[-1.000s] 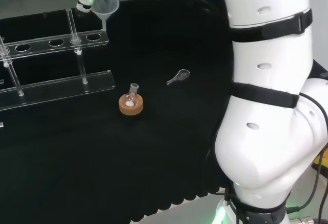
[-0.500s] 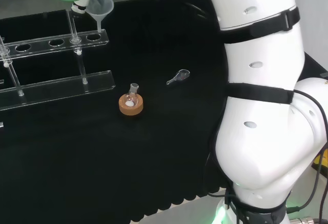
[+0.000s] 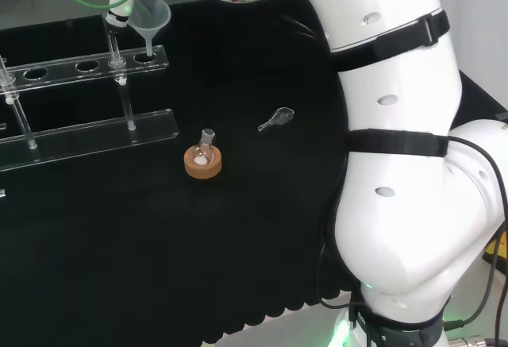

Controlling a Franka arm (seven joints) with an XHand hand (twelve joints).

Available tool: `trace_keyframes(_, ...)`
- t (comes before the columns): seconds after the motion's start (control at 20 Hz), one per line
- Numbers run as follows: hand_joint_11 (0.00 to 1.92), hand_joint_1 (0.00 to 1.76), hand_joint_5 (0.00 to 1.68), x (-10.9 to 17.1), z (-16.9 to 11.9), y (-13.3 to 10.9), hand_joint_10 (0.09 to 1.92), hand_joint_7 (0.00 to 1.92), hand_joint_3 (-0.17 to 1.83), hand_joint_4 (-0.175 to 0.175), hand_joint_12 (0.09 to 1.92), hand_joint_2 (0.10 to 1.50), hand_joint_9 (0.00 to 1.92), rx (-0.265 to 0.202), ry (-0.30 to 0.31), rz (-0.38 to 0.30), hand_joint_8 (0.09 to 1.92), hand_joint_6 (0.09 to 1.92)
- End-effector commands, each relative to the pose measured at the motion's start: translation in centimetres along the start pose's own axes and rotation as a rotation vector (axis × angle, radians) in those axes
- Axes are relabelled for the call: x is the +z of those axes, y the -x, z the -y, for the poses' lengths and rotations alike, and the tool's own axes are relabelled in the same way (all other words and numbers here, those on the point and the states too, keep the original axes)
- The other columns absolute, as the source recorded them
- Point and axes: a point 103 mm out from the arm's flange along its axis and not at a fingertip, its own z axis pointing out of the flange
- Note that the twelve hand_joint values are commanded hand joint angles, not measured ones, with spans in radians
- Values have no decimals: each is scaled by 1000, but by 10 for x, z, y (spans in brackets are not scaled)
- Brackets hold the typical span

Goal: Put the funnel back on the funnel stand.

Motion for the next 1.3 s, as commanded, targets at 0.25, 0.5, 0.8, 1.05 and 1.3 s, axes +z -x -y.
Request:
trace_keyframes(0.25,763,847,978,10,-12,-7,557,836,646,-27,1195,681,1316,-6,-24,5,726,868)
trace_keyframes(0.5,764,848,978,18,-20,-5,556,835,646,-28,1194,681,1315,4,-36,8,726,868)
trace_keyframes(0.8,764,849,971,27,-27,-3,553,829,647,-29,1192,681,1304,6,-34,9,725,867)
trace_keyframes(1.05,717,847,838,29,-27,-3,551,704,641,-42,1197,682,1141,16,-18,17,752,872)
trace_keyframes(1.3,452,823,463,31,-24,-1,589,301,629,-46,1295,680,700,23,-19,15,735,596)
